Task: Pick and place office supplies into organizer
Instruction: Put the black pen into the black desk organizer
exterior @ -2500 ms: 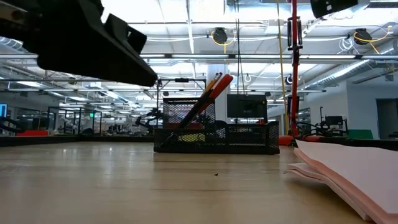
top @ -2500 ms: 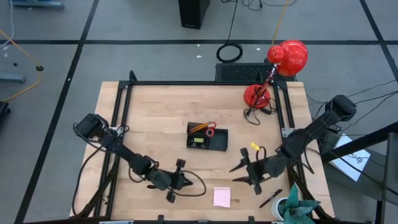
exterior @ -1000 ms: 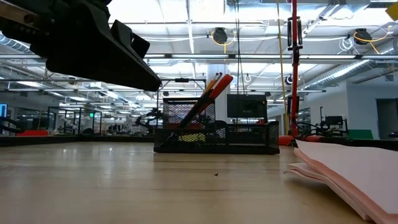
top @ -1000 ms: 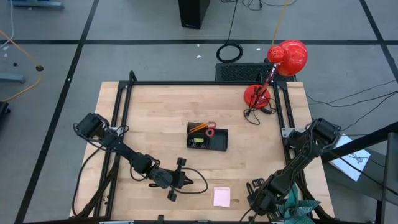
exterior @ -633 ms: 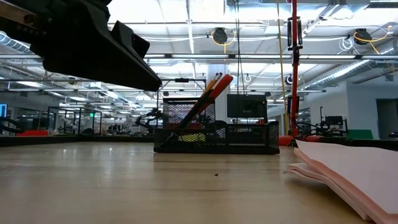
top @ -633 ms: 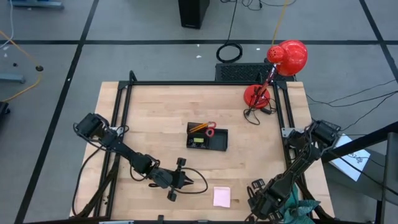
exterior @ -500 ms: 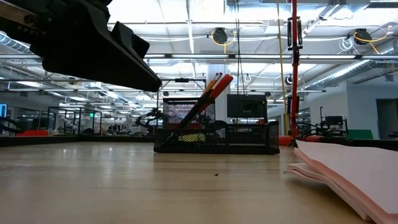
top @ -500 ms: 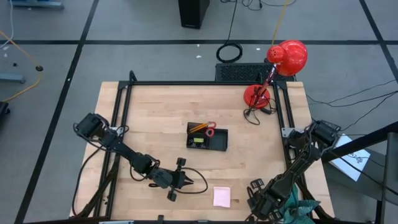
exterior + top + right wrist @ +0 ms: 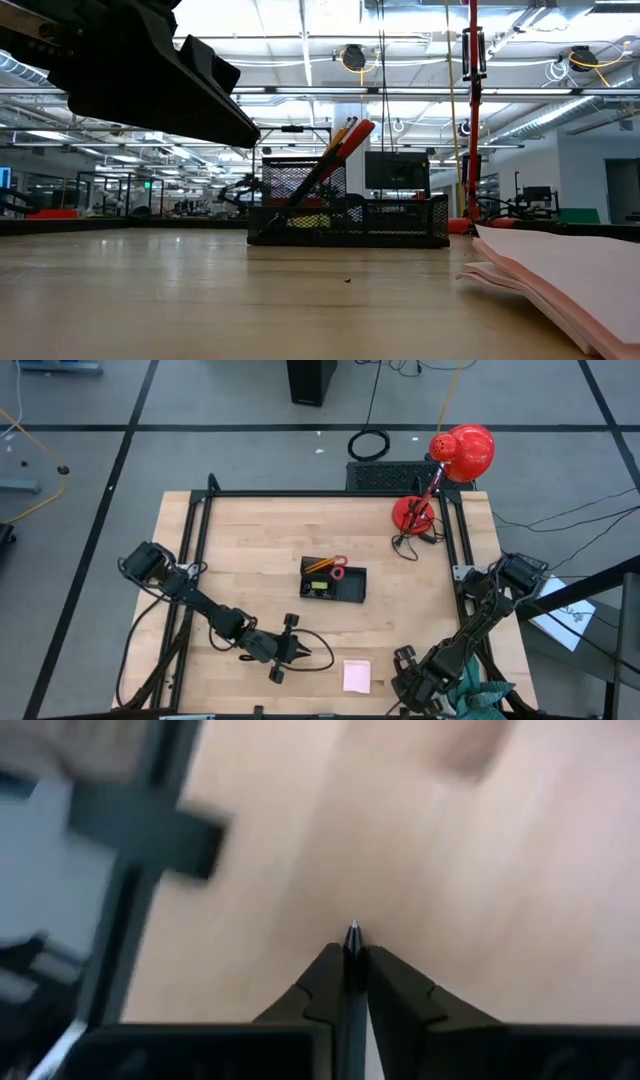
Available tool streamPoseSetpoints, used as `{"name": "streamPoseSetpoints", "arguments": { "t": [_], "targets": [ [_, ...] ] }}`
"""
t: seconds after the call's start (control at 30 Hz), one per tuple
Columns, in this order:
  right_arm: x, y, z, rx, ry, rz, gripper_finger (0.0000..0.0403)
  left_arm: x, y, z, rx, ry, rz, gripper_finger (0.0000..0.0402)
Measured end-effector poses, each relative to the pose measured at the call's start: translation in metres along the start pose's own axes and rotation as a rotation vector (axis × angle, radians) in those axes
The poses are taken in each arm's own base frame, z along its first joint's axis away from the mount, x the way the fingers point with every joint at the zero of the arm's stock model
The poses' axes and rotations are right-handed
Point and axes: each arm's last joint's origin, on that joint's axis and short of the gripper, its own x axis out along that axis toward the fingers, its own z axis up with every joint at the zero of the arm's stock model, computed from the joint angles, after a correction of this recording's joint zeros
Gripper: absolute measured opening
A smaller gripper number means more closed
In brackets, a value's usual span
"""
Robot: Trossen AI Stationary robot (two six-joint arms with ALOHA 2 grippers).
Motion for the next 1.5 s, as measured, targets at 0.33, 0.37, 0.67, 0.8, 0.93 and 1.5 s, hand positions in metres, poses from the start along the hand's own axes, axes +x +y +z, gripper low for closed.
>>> {"name": "streamPoseSetpoints", "arguments": {
  "t": [0.33, 0.37, 0.67, 0.8, 0.93, 1.5],
  "targets": [
    [0.002, -0.047, 0.022, 0.033, -0.065, -0.141, 0.0022, 0.000, 0.000, 0.000, 0.002, 0.001, 0.000, 0.0037],
    [0.002, -0.052, 0.024, 0.040, -0.067, -0.158, 0.0021, 0.000, 0.000, 0.000, 0.002, 0.002, 0.000, 0.0037],
    [-0.012, -0.078, 0.036, 0.125, -0.175, -0.240, 0.0023, 0.000, 0.000, -0.001, 0.003, 0.008, 0.002, 0.0037],
    [-0.027, -0.083, 0.039, 0.134, -0.277, -0.309, 0.0021, 0.001, 0.005, 0.000, -0.008, 0.005, 0.058, 0.0037],
    [-0.056, -0.083, 0.047, 0.154, -0.449, -0.309, 0.0022, 0.002, 0.012, 0.001, -0.036, -0.004, 0.126, 0.0037],
    [-0.109, -0.077, 0.069, 0.058, -0.865, -0.273, 0.0023, 0.004, 0.021, 0.012, -0.150, -0.118, 0.193, 0.0069]
  ]
}}
